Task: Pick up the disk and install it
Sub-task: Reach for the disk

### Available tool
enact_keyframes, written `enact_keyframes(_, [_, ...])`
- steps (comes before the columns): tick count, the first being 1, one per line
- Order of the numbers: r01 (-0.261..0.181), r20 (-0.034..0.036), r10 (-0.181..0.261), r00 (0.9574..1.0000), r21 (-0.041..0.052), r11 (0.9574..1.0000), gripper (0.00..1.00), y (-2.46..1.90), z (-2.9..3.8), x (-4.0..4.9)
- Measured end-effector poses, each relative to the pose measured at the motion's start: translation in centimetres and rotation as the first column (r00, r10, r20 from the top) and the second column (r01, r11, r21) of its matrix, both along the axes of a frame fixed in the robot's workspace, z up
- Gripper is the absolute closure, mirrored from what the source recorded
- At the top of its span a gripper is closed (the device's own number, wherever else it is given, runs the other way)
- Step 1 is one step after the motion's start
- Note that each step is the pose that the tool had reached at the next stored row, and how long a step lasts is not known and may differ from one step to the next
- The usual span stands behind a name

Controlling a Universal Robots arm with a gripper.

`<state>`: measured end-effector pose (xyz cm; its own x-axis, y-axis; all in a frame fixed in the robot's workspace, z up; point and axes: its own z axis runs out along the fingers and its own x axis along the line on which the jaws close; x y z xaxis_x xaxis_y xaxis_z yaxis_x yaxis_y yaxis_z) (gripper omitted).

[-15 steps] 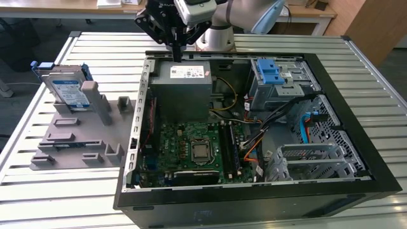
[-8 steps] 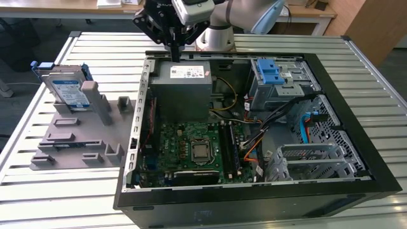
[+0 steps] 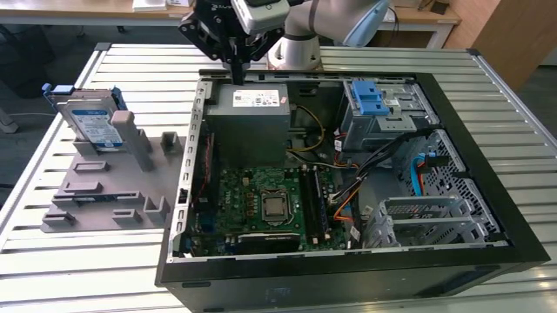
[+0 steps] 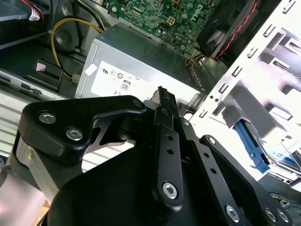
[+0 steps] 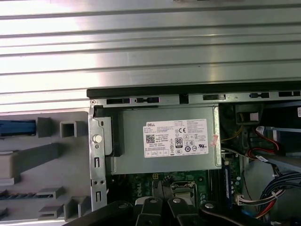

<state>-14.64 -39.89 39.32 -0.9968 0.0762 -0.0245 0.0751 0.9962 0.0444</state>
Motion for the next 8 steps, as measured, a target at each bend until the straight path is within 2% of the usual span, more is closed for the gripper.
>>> enact_keyframes(8, [0.0, -0.0001, 0.0, 1.0, -0.0001, 1.0, 0.89, 0.0, 0.0, -0.27])
